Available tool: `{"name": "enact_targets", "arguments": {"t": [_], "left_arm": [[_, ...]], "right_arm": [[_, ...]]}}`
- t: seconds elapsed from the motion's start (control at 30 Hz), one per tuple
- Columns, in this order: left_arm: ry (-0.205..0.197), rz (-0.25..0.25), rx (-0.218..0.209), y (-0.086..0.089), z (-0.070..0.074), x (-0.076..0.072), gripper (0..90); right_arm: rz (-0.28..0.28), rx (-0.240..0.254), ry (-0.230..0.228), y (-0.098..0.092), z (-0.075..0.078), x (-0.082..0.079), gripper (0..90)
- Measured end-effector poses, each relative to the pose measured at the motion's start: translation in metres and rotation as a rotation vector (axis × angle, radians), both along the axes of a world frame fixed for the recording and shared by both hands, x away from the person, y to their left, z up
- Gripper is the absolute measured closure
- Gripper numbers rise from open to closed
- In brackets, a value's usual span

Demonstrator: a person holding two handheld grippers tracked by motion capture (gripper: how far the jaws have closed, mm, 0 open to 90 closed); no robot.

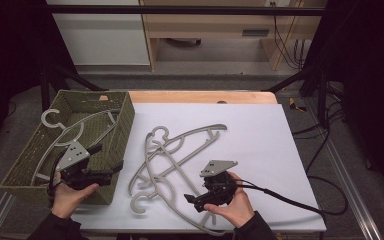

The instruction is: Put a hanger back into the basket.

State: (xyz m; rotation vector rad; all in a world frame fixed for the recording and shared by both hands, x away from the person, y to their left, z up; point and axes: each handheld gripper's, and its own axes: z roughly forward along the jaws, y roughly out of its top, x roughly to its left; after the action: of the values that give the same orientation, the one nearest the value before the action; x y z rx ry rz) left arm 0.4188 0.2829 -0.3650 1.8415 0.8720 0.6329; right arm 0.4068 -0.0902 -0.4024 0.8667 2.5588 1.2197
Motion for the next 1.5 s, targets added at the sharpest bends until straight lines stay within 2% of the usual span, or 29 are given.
{"name": "enact_targets", "arguments": {"t": [0.07,0.1,0.13,0.17,0.23,0.3,0.37,0.4,0.5,0.6,0.63,0.67,0.73,0.77,0.8,0.9,0.97,1.1,1.3,1.43,1.5], "left_arm": [[0.001,0.003,-0.001,0.001,0.0,0.0,8.9],[0.001,0.005,0.001,0.0,0.0,0.0,8.9],[0.001,0.005,0.001,0.0,0.0,0.0,8.9],[0.0,0.004,0.001,0.0,0.0,0.0,8.9],[-0.001,0.0,0.003,0.0,0.0,-0.001,8.9],[-0.001,-0.001,0.002,0.0,0.0,-0.001,8.9],[-0.001,0.0,0.002,0.0,0.0,-0.001,8.9],[0.0,0.001,0.001,0.0,0.0,-0.001,8.9],[0.002,0.004,-0.004,0.001,0.0,-0.001,8.9],[0.0,0.005,-0.005,0.001,0.0,-0.001,9.0],[0.0,0.004,-0.004,0.001,0.001,-0.001,9.0],[0.0,0.005,-0.004,0.001,0.0,-0.001,9.0],[0.002,0.004,-0.003,0.001,0.0,-0.001,9.1],[0.002,0.005,-0.002,0.001,0.0,-0.001,9.2],[0.003,0.004,-0.001,0.0,0.0,-0.001,9.2],[0.002,0.003,0.003,0.001,0.0,-0.001,9.3],[0.002,0.004,0.002,0.001,0.0,-0.001,9.3],[0.004,0.002,0.005,0.0,0.0,-0.001,9.4],[0.005,0.004,0.003,0.0,0.0,-0.001,9.7],[0.005,0.002,0.006,0.0,0.0,-0.001,9.8],[0.005,0.002,0.007,-0.001,0.0,-0.001,9.8]], "right_arm": [[0.02,-0.025,0.008,0.006,-0.004,-0.001,12.1],[0.039,-0.037,0.026,0.013,-0.008,-0.002,14.4],[0.039,-0.037,0.026,0.013,-0.008,-0.002,14.4],[0.043,-0.047,0.057,0.019,-0.014,-0.003,16.2],[0.051,-0.054,0.065,0.022,-0.017,-0.003,17.2],[0.084,-0.102,0.091,0.033,-0.027,-0.005,21.3],[0.093,-0.104,0.096,0.035,-0.029,-0.006,23.5],[0.11,-0.104,0.113,0.04,-0.034,-0.006,26.7],[0.122,-0.133,0.141,0.047,-0.043,-0.007,31.4],[0.143,-0.159,0.152,0.053,-0.05,-0.008,39.2],[0.16,-0.168,0.157,0.056,-0.053,-0.008,46.2],[0.16,-0.168,0.157,0.056,-0.053,-0.008,46.2],[0.165,-0.17,0.179,0.058,-0.055,-0.009,52.4],[0.176,-0.184,0.191,0.058,-0.058,-0.008,60.6],[0.176,-0.184,0.191,0.058,-0.058,-0.008,60.6],[0.186,-0.204,0.208,0.058,-0.06,-0.007,71.8],[0.191,-0.199,0.219,0.058,-0.06,-0.007,75.4],[0.185,-0.212,0.259,0.057,-0.057,-0.005,77.3],[0.183,-0.256,0.241,0.053,-0.054,-0.003,77.1],[0.189,-0.256,0.255,0.05,-0.053,0.0,76.8],[0.18,-0.261,0.243,0.05,-0.054,0.0,75.6]]}}
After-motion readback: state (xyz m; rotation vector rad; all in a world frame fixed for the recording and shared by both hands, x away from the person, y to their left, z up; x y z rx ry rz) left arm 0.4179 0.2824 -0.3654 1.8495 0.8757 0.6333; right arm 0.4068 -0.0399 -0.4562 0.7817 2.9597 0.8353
